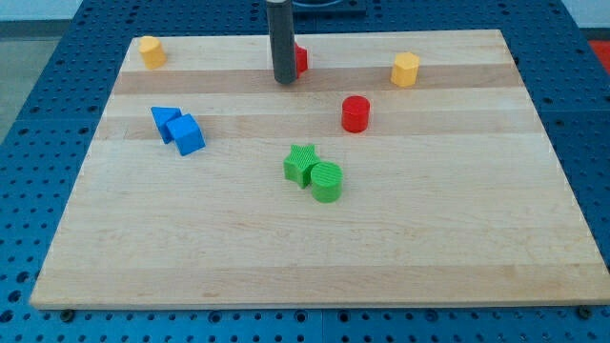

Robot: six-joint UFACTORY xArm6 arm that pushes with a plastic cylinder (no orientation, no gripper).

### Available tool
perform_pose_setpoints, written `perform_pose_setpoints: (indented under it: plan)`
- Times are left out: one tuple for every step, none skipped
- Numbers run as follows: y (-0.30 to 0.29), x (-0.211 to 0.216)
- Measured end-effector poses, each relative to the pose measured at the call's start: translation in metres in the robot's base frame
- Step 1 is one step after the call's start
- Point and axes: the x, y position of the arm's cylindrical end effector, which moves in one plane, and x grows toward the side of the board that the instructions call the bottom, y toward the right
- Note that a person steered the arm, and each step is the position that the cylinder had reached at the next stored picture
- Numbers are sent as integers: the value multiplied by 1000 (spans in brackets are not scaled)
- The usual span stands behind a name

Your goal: Separate the red blocks from each other

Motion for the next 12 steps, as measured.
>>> perform_pose_setpoints:
  plan:
    - [-15,-22]
    - [-34,-46]
    - [-34,-48]
    - [-22,-48]
    - [3,-48]
    - [21,-48]
    - [5,-31]
    - [10,2]
    - [34,8]
    - [54,-2]
    - [66,-18]
    - [69,-26]
